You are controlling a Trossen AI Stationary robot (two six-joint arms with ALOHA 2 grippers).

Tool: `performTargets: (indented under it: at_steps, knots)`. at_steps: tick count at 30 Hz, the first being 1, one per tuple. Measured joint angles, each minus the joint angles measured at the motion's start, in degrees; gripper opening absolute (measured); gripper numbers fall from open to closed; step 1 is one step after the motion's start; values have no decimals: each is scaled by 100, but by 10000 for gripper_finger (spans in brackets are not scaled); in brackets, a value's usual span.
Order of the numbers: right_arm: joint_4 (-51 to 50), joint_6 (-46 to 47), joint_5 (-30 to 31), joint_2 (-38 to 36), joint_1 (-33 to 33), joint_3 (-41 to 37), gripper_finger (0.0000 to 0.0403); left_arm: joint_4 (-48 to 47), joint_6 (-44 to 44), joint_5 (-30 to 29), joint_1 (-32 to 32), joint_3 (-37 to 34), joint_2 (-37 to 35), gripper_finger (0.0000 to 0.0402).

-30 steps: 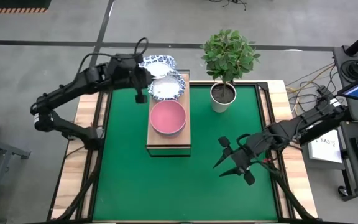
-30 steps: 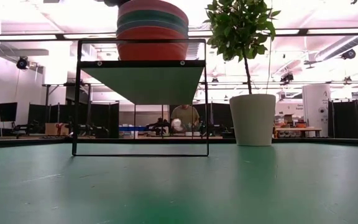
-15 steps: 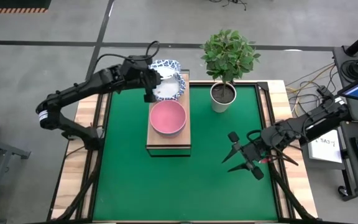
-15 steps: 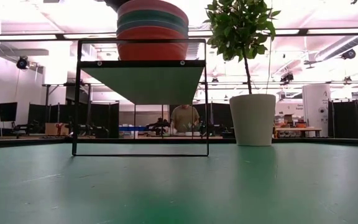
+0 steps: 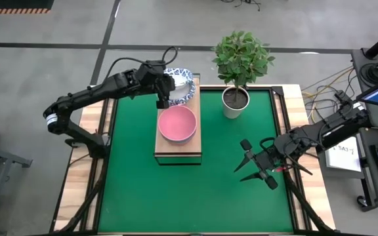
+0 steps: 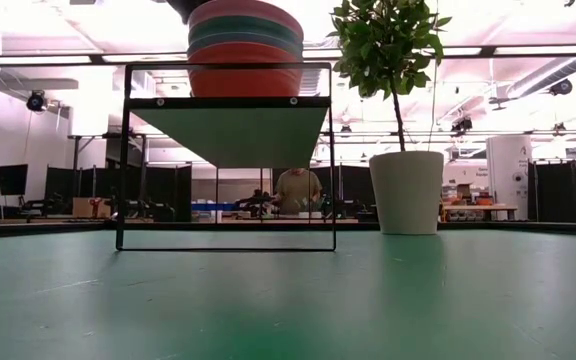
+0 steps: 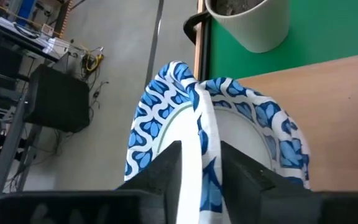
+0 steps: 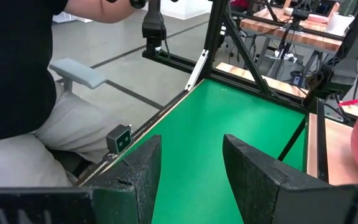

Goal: Place and stack bowls onto a shelf
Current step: Stack the white patterned bowl on top of the other white patterned bowl on the shelf, then return to Home Position

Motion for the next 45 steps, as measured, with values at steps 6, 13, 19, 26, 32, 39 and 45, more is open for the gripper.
performTargets:
  at_steps: [6,13,19,26,32,39,45]
  knots:
    - [0,48,0,0,1,0,162,-4,-263,-2,-61,0,-19,141]
    - [1,109,-2,2,1,-2,162,-237,-440,2,-333,206,-35,205]
    - [11,103,-2,-2,1,-159,162,-1146,-931,224,-492,786,-83,223]
    - [895,-356,-15,-109,-77,-725,162,-909,-2195,1101,-1164,290,-733,202]
    - [940,-420,-17,-669,-632,-1104,159,446,-2366,564,-2513,-1231,-1571,160]
    - [937,-287,-74,-1480,-1732,-1616,142,2350,-2555,451,-2894,-3328,-2945,113]
    - [849,205,-984,-2052,-2549,-2095,132,3250,-2836,549,-2683,-4683,-4219,80]
